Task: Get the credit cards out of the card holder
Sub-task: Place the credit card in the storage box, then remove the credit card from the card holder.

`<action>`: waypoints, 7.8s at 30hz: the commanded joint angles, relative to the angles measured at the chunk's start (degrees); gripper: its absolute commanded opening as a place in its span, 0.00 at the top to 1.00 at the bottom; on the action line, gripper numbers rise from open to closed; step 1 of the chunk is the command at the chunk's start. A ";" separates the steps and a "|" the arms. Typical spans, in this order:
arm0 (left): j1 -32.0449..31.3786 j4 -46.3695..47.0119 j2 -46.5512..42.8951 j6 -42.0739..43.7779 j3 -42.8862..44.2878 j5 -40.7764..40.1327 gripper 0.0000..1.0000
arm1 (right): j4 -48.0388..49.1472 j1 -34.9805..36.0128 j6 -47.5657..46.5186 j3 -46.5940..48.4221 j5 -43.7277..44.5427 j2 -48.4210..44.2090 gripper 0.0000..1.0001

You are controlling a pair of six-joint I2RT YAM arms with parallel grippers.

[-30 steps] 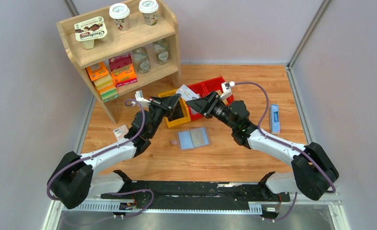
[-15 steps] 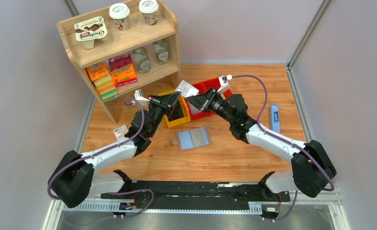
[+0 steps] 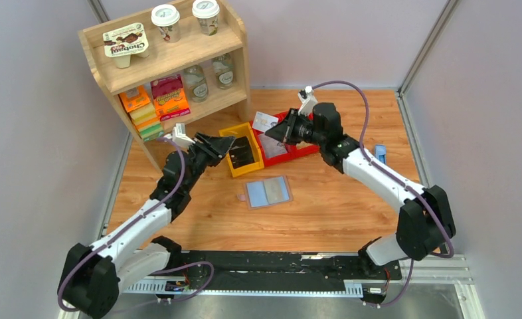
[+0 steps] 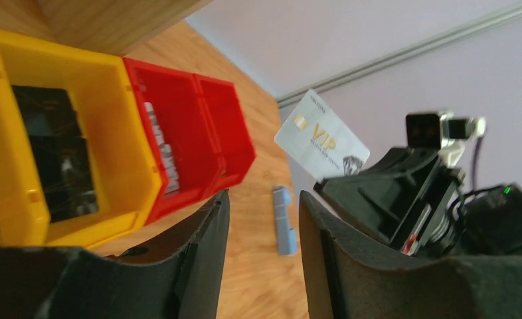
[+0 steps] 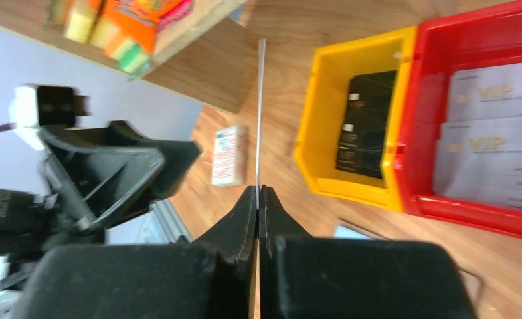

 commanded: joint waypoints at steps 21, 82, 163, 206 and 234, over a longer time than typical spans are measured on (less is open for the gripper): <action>1.60 -65.60 -22.57 45.62 15.16 2.90 0.32 | -50.15 -6.52 -31.84 38.71 -3.88 34.64 1.00; -11.14 -35.28 22.41 36.39 10.68 16.87 0.49 | -21.50 11.32 -8.46 -7.87 19.85 11.71 0.60; -11.14 -32.65 25.67 32.96 5.58 17.66 0.57 | -22.91 13.52 -13.29 -2.68 19.94 15.59 0.45; -11.14 -30.80 25.49 31.90 4.44 17.57 0.59 | -17.28 13.96 -12.51 -5.40 11.14 8.55 0.73; -11.14 -37.91 22.42 32.61 10.32 14.59 0.50 | -20.10 13.17 -11.19 -6.90 21.78 11.36 0.32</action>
